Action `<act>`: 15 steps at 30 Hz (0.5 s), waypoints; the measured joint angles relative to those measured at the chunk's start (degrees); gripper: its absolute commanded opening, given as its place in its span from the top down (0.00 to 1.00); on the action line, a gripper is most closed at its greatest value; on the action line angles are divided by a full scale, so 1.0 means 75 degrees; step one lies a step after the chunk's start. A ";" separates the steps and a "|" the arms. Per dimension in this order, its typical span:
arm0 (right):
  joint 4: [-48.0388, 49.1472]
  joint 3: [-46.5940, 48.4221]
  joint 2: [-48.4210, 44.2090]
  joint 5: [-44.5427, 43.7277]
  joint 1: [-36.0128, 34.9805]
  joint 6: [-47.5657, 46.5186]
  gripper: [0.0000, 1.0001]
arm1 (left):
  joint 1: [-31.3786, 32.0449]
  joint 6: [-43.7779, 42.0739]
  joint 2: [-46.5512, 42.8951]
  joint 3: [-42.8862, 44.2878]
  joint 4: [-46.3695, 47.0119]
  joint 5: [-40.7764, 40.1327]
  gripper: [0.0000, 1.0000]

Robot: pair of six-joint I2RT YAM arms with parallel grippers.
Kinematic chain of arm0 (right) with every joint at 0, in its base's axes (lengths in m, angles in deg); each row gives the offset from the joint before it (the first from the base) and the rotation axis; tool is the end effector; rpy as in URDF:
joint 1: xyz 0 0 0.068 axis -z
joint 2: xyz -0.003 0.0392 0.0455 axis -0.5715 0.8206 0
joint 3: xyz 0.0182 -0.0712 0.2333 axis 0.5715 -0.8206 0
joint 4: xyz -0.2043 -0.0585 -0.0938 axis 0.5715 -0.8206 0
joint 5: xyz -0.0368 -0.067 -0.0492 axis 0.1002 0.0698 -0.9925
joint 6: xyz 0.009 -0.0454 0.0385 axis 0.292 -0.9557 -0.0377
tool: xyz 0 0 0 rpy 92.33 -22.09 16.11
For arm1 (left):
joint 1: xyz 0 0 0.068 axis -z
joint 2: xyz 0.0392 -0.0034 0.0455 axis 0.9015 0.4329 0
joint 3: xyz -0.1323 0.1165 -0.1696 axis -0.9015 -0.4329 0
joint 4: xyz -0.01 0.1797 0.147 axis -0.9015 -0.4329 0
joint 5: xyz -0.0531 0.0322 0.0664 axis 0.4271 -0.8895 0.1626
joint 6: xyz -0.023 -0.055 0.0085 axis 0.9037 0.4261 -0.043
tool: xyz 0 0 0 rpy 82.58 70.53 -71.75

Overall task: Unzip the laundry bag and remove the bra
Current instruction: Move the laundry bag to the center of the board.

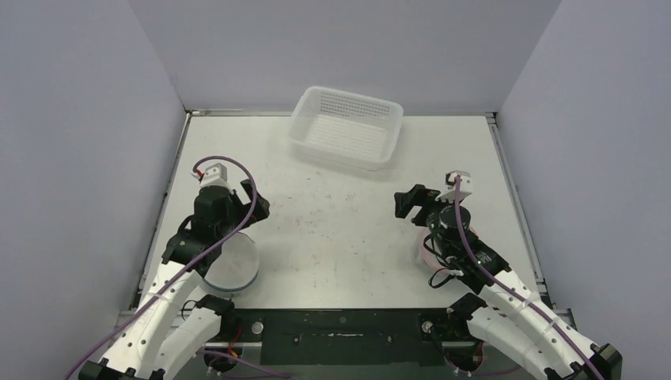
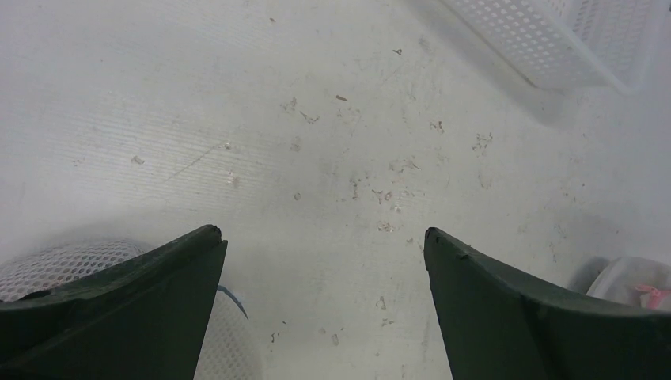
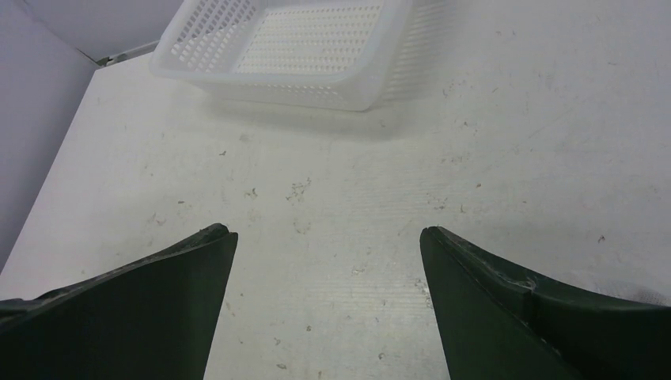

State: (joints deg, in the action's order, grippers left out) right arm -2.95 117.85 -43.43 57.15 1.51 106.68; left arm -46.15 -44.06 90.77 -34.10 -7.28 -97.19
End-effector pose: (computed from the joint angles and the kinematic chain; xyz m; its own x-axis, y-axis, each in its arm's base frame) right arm 0.1523 0.0863 0.2599 -0.3513 0.3839 -0.8539 -0.1621 0.8733 0.4593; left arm 0.1614 -0.0453 0.2666 -0.5183 -0.4394 -0.7337 -0.1621 0.8929 -0.4202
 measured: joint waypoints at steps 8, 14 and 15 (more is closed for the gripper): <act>-0.0323 0.0000 -0.0064 -0.0210 -0.0003 0.0012 0.10 | 0.0015 -0.0443 -0.0580 -0.0003 0.0029 0.0315 0.04; -0.1349 0.0370 0.0076 -0.1212 0.0070 0.0321 0.06 | 0.0015 -0.0898 -0.1303 -0.0268 0.0309 0.1064 0.04; -0.1574 0.0527 0.0169 -0.1349 0.0207 0.0425 0.05 | 0.0015 -0.0927 -0.1329 -0.0268 0.0344 0.1180 0.04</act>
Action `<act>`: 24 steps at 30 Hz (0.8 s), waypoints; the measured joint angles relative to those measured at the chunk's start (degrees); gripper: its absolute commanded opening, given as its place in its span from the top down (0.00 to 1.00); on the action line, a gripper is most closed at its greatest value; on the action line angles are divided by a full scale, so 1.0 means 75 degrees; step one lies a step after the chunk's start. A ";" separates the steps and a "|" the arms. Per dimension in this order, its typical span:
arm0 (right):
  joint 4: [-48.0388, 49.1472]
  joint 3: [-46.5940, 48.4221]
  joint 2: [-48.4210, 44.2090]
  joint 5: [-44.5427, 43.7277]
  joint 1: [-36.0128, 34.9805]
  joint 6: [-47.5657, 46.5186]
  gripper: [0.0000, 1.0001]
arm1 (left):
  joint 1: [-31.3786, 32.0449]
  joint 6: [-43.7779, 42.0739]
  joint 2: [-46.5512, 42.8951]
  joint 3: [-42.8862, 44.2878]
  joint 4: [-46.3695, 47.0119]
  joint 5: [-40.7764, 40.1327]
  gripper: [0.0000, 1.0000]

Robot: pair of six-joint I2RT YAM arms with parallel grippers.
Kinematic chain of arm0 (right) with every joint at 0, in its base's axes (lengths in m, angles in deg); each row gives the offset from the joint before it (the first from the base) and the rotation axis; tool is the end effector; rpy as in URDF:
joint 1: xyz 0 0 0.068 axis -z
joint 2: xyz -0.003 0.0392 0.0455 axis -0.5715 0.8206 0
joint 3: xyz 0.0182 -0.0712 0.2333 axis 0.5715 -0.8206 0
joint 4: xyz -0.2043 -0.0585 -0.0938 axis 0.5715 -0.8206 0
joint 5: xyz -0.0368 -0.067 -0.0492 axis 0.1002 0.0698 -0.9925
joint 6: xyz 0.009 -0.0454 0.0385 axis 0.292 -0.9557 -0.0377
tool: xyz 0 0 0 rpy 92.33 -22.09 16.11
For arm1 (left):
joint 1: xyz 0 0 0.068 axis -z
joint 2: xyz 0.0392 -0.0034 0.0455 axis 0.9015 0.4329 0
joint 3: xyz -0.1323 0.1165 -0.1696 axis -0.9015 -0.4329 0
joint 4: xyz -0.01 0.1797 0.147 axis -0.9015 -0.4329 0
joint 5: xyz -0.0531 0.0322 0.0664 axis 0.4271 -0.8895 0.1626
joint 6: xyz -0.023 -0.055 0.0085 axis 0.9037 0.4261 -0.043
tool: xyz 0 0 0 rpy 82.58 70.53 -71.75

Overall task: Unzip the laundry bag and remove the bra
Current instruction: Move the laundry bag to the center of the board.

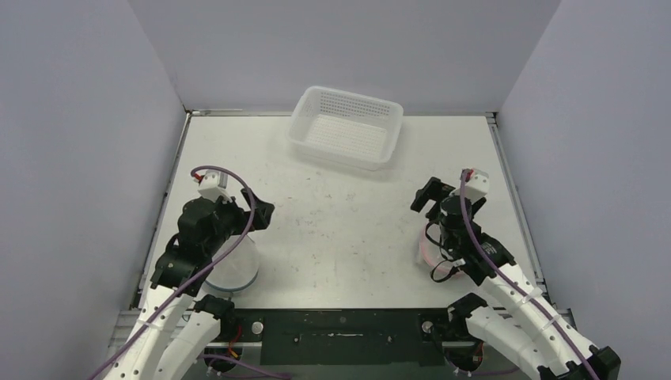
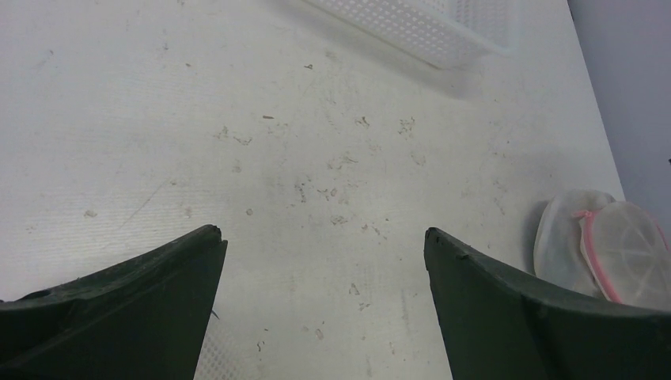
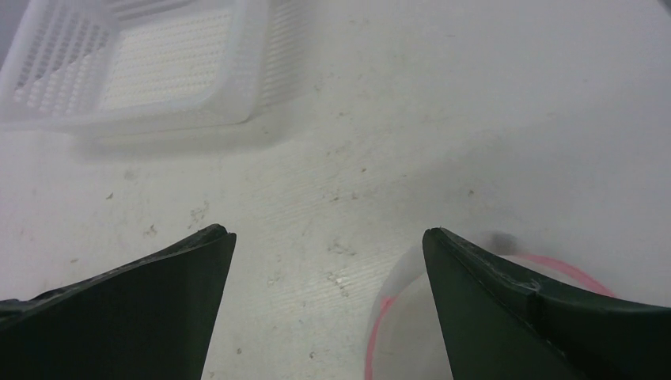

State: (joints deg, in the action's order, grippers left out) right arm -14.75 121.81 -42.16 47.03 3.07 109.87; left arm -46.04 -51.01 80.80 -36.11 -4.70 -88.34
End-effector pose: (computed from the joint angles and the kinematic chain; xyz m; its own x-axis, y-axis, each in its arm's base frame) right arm 0.1529 0.0724 0.2577 -0.3656 0.3897 -0.8453 0.0764 0.9176 0.3900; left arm 0.1357 -0.0443 0.2835 -0.4606 -0.3588 -0.8119 0.0888 0.8914 -0.4444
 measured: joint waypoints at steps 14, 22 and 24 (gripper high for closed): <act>-0.2095 0.0460 -0.0268 0.0259 0.3319 0.1553 0.03 | 0.0000 0.0248 0.0210 -0.0175 0.0163 0.0417 0.04; -0.3072 -0.0224 -0.1480 0.0452 0.3544 0.2585 0.02 | 0.0050 0.0466 0.0286 -0.0294 0.0236 0.0755 0.04; -0.3252 -0.0297 -0.1518 0.0589 0.3544 0.2806 0.01 | 0.0058 0.0516 0.0277 -0.0347 0.0262 0.0860 0.04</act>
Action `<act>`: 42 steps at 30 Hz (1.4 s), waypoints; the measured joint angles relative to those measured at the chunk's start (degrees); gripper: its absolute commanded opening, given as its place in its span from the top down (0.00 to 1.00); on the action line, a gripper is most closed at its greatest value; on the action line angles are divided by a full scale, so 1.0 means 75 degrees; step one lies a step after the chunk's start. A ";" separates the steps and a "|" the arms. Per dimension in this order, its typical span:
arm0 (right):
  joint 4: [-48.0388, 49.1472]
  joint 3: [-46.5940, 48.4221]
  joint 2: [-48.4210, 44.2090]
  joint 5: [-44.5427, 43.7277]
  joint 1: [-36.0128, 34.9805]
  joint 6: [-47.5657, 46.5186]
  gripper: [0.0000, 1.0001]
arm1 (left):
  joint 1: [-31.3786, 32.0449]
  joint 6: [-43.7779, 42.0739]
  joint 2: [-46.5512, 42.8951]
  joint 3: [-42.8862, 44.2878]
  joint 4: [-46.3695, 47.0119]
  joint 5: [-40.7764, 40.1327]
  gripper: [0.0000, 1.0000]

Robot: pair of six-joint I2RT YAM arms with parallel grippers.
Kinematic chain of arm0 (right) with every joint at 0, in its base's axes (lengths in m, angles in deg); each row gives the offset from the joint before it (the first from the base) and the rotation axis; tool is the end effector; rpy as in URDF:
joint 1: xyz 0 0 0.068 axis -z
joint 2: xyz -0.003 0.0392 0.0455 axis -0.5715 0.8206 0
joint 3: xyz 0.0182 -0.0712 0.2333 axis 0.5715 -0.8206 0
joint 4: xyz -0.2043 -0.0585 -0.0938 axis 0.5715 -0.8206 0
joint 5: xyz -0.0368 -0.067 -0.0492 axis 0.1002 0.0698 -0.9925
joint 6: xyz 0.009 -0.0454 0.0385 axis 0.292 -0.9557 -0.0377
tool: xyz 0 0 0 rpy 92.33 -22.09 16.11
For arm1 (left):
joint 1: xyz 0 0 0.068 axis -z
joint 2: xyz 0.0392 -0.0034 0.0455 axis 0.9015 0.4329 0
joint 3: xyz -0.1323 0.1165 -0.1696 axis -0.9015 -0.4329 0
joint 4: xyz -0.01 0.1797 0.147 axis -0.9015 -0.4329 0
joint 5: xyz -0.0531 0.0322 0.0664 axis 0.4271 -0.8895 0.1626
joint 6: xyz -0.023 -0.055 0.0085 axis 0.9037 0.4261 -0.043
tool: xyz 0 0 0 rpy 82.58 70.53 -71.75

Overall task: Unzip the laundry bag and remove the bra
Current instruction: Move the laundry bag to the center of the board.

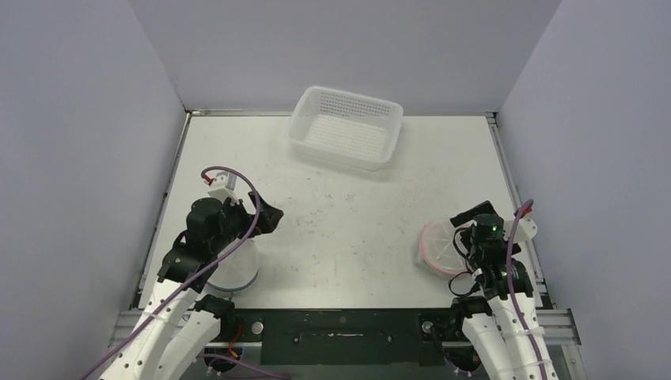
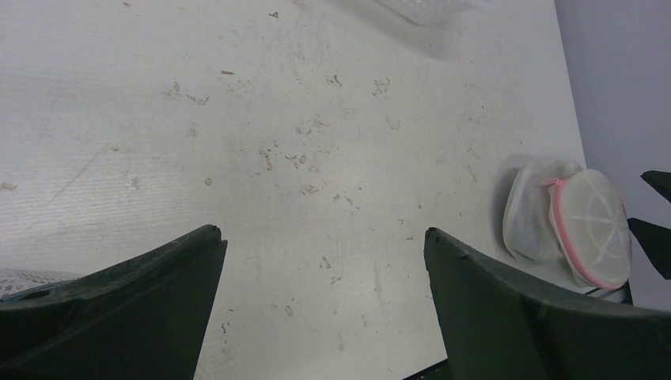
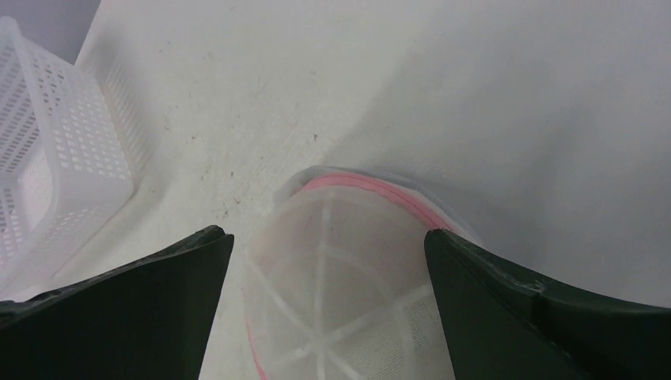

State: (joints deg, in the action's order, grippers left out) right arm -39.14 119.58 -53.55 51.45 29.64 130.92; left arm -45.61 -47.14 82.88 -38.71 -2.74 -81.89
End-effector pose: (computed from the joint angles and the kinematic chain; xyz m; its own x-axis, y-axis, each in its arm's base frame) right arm 0.1187 -0.0051 0.2277 -0.1918 0.7652 -0.6146 0.6251 0.5780 0.5245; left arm 0.1418 -0.0528 0.2683 -0.5550 -0.3827 -0.7386 0.1216 0.8410 -0.5271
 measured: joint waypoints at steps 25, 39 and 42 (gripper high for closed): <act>0.0420 -0.0580 0.0245 0.0868 -0.0280 -0.0050 0.00 | 0.5520 0.1731 0.4683 0.1696 0.2503 -0.0953 0.04; 0.0603 -0.0580 -0.0061 0.0933 -0.0729 -0.0254 0.00 | 0.5747 0.4205 0.8131 0.3806 0.4086 -0.0868 0.11; 0.0600 -0.0580 -0.0076 0.0930 -0.0772 -0.0256 0.00 | 0.5747 0.4357 0.8652 0.4162 0.4153 -0.0697 0.13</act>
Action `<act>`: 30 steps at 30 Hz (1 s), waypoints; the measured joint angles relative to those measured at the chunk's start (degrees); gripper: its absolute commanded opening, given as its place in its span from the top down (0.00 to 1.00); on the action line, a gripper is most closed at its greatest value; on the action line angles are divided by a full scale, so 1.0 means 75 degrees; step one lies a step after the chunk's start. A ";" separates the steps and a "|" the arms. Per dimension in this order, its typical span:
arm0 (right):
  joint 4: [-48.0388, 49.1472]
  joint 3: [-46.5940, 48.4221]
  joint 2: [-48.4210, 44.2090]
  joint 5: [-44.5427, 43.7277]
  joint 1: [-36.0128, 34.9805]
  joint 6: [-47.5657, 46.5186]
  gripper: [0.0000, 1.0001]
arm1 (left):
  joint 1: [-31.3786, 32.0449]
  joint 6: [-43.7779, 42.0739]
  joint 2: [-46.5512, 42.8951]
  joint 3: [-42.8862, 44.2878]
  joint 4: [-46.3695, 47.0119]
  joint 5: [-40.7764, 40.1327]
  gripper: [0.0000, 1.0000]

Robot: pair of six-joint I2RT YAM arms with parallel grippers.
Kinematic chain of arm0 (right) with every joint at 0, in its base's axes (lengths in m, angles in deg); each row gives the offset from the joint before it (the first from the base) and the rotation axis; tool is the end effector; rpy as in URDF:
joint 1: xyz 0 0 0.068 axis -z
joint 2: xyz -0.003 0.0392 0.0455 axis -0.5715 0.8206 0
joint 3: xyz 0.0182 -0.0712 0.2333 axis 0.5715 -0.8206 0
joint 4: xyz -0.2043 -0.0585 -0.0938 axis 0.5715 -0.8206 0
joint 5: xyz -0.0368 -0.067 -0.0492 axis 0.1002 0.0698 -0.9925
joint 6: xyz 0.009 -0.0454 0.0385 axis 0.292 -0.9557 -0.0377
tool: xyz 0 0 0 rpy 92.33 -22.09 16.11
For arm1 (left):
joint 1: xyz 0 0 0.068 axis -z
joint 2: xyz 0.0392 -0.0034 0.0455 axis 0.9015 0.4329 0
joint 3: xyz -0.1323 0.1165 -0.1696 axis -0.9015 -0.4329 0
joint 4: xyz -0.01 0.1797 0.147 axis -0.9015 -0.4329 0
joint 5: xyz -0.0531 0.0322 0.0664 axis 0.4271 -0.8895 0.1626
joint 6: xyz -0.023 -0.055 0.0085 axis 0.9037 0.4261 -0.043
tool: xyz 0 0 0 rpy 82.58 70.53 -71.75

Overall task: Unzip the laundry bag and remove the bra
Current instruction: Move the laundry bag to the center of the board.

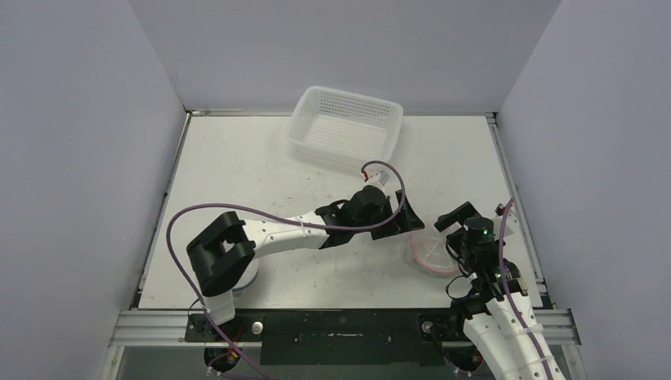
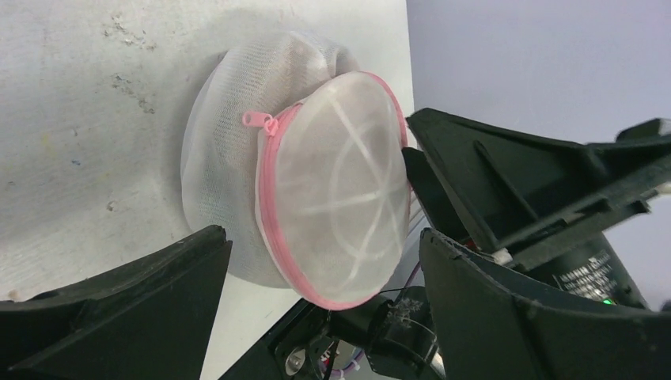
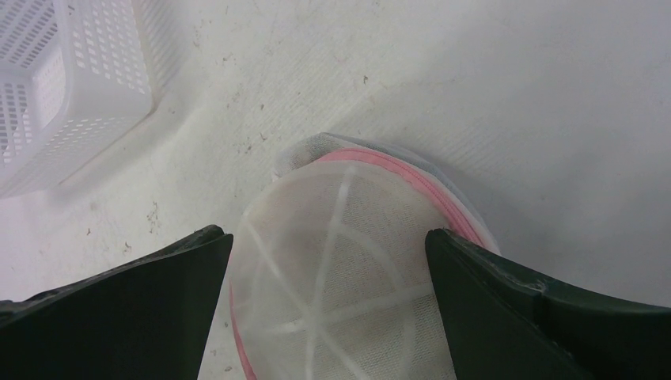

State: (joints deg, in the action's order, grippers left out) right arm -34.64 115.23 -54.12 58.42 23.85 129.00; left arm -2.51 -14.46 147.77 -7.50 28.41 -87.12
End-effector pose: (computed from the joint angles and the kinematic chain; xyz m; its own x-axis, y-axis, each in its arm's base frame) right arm 0.1226 0.0130 0.2117 -0.3573 0.7360 -0.5750 0.4920 0.6717 0.5539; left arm 0.1811 -0.3393 0.2249 -0.8954 -0.2567 -0.3638 0.1670 0.5637 -0.8089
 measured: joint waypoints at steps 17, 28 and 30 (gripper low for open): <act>0.0003 0.0000 -0.0195 -0.0006 -0.0096 0.0000 0.00 | 0.0000 0.0254 0.1411 0.0370 0.0775 0.0953 0.49; 0.0000 0.0023 -0.0189 0.0102 -0.0096 -0.0125 0.06 | -0.0026 0.0367 0.1536 0.0102 0.1716 0.1154 1.00; 0.0006 0.0137 -0.0137 0.0233 -0.0099 -0.0224 0.06 | -0.0064 0.0364 0.1451 -0.0152 0.1897 0.1134 1.00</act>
State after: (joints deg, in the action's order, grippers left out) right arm -34.60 116.26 -55.14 60.17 23.11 127.31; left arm -2.99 -11.73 158.66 -8.64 42.64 -78.62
